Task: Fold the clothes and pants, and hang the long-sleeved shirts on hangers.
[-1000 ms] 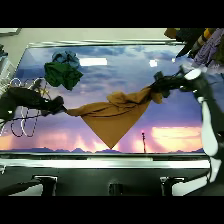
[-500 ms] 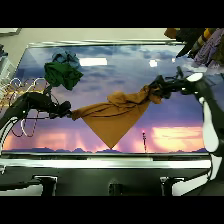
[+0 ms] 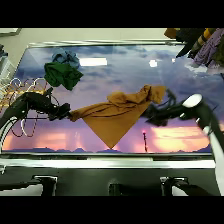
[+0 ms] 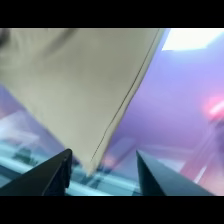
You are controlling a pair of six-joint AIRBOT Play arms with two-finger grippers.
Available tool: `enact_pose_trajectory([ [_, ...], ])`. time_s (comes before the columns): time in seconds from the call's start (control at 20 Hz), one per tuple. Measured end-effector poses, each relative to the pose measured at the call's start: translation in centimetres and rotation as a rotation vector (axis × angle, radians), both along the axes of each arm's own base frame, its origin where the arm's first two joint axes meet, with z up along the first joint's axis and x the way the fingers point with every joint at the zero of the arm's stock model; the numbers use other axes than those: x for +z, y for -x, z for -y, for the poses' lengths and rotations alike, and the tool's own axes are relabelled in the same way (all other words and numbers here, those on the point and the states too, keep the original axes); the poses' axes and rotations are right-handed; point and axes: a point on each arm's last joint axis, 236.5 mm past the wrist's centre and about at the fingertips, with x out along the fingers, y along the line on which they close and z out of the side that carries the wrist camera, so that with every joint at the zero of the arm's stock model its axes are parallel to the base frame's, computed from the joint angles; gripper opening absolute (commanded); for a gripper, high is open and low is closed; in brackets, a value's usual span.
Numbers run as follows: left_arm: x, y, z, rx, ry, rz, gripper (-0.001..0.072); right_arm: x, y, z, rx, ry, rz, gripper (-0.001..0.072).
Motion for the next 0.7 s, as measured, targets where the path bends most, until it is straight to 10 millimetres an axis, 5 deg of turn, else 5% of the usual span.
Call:
enact_pose_trajectory([
  [0.15,0.0,0.4,0.1,-0.007,0.005,-0.013,0.0015,-2.3,4.3,-5.5,0.015,-0.004,-0.050,0.0485],
  [0.35,0.0,0.7,0.2,-0.020,0.008,-0.022,0.0015,-4.6,7.1,-10.4,-0.003,0.014,-0.082,0.0483],
  [0.7,0.0,0.8,0.3,-0.026,0.010,-0.027,0.0015,-7.3,7.4,-12.7,-0.068,0.044,-0.088,0.0479],
])
